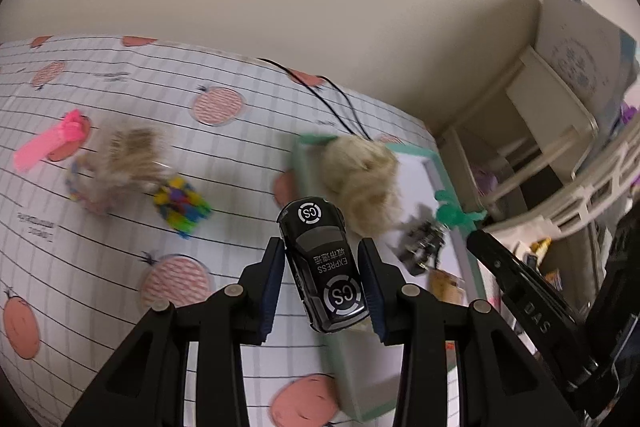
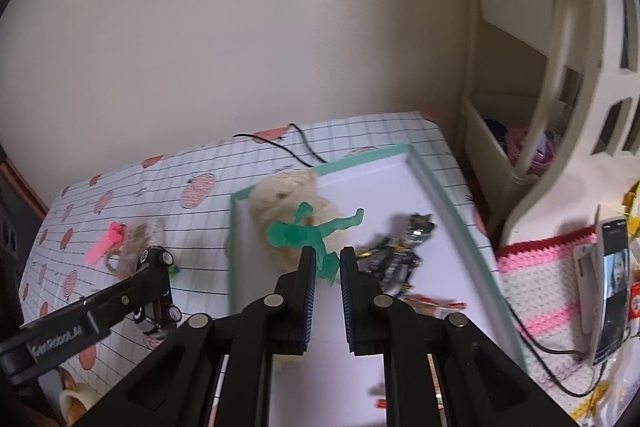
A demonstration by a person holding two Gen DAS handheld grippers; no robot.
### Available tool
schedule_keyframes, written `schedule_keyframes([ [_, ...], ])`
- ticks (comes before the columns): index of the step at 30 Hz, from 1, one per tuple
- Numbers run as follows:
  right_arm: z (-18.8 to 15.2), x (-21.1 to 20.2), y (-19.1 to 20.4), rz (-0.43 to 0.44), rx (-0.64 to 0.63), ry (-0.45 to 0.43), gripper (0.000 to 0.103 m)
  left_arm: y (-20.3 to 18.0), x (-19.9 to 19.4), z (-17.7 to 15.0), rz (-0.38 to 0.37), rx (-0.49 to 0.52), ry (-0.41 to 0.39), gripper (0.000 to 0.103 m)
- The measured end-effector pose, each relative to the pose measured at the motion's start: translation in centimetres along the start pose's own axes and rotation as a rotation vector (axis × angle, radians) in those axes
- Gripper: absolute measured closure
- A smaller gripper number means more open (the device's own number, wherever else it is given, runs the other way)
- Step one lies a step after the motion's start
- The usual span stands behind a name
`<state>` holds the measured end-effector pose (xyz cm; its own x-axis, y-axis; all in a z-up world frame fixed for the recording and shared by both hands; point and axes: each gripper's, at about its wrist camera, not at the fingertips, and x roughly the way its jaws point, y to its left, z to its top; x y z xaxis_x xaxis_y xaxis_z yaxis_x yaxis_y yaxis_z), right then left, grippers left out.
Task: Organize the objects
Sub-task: 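Carry the car and green figure over the tray and open both tools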
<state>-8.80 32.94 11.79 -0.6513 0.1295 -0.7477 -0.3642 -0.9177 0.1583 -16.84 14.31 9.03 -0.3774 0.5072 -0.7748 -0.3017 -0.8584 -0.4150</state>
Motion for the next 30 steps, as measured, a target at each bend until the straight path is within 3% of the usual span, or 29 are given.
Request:
schedule_keyframes([
  [11, -0.1, -0.3, -2.8, -0.011, 0.055, 0.0, 0.089, -4.7, 2.3, -2.5, -0.039, 0.098, 0.072, 0.064],
  [22, -1.3, 2.0, -3.2, -0.005, 0.057, 0.111, 0.089, -7.1, 5.1, -5.4, -0.049, 0.172, 0.187, 0.064],
  [30, -1.9, 2.7, -3.2, 0.005, 0.063, 0.144, 0.09, -6.9, 6.7, -6.5, -0.031, 0.18, 0.251, 0.064],
])
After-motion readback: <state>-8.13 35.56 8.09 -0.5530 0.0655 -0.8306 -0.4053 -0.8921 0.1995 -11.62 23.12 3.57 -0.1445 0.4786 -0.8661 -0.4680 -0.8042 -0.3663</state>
